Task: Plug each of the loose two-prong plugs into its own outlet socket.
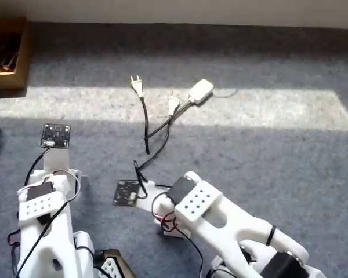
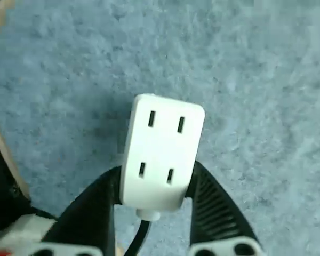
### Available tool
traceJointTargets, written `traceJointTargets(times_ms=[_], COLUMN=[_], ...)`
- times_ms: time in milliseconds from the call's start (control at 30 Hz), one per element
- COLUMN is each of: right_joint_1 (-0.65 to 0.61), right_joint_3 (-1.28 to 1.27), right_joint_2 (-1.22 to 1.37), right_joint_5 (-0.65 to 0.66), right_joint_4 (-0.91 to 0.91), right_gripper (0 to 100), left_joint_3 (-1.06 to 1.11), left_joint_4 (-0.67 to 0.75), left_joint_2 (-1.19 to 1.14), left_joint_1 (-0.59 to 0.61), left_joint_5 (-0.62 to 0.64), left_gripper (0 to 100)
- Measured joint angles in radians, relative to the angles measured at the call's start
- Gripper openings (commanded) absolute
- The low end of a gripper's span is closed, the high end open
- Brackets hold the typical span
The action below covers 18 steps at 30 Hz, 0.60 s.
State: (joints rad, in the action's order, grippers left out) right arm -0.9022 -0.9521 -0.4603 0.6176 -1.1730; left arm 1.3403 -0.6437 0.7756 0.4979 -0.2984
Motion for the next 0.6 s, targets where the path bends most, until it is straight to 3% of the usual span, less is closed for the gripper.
traceJointTargets(times_ms=[200, 600], right_joint_1=[0.172, 0.089], right_joint_3=[-0.044, 0.098], right_joint_2=[0.063, 0.350], right_joint_5=[0.126, 0.183], right_joint_4=[0.216, 0.334], right_gripper=[0.7, 0.7], left_joint_3=[-0.025, -0.031], left_joint_4=[-0.008, -0.008], left_joint_2=[0.000, 0.000], left_joint_1=[-0.008, -0.015], left_joint_5=[-0.048, -0.063], left_gripper=[25, 25])
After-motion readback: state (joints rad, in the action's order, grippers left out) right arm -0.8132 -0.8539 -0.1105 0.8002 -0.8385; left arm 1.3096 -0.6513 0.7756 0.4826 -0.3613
